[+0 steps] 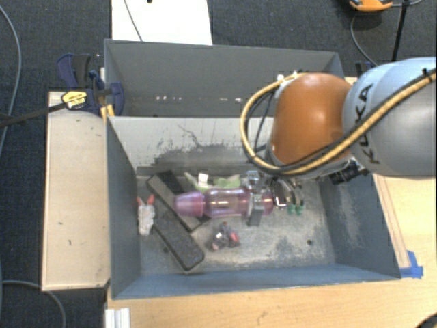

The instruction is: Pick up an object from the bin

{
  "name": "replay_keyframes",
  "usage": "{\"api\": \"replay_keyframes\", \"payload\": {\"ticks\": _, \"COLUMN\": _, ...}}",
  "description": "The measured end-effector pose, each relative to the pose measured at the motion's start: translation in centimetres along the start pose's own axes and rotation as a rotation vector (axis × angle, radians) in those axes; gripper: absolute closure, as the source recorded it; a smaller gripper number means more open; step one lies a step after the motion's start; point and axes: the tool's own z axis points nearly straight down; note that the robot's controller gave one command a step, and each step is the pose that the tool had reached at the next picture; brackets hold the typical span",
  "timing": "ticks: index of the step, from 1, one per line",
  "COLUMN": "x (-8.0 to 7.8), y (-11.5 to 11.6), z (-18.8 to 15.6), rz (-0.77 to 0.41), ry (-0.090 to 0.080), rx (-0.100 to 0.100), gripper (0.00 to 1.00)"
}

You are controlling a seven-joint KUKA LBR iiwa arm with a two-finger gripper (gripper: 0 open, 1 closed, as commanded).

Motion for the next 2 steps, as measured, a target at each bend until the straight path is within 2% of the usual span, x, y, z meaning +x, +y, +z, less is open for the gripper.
{"api": "replay_keyframes", "payload": {"ticks": 1, "x": -0.2, "y": 0.0, "z": -0.5, "rz": 0.002, "ry": -0.008, "rx": -0.001, "gripper": 0.00}}
{"api": "replay_keyframes", "payload": {"ticks": 2, "x": 1.0, "y": -1.5, "z": -13.6, "rz": 0.034, "ry": -0.003, "rx": 0.000, "gripper": 1.00}}
